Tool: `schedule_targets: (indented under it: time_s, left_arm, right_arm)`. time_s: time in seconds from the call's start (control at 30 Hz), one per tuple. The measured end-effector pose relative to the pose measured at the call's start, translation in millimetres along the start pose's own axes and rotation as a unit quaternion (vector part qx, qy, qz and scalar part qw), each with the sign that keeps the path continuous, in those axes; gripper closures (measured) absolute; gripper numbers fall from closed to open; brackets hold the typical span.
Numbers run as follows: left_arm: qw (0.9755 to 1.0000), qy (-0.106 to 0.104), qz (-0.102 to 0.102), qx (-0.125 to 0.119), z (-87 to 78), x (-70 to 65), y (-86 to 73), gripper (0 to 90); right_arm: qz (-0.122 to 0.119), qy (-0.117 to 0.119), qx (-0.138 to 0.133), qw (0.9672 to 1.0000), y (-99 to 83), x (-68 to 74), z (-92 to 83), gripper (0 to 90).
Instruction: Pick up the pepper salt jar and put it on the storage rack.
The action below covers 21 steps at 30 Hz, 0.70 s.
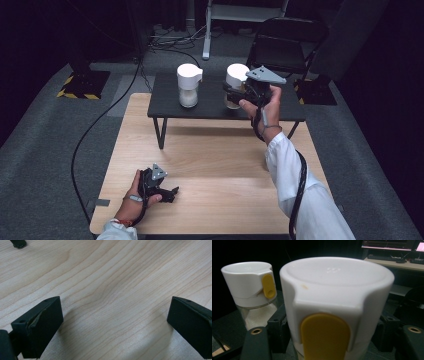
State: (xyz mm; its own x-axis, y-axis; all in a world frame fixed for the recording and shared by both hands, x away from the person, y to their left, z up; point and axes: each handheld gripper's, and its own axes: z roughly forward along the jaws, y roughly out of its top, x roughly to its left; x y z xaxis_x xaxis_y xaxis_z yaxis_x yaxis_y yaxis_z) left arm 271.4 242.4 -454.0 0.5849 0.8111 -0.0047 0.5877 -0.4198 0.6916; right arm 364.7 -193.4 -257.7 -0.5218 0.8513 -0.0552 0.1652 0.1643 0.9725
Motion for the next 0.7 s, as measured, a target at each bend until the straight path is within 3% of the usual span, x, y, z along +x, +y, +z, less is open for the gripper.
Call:
schedule_targets:
  time_s: [0.3, 0.7]
  left_arm:
    - [1.0000, 0.000, 0.000, 0.000, 0.0, 0.0, 0.0, 0.1]
    - [1.0000, 0.000, 0.000, 0.000, 0.0, 0.0, 0.0, 0.1]
  right_arm:
    - [0.010, -0.006, 0.011, 0.9999, -6.5, -2.9, 13.8, 29.7]
    - [0.020, -0.007, 0.017, 0.9996, -13.4, -8.2, 19.8, 29.6]
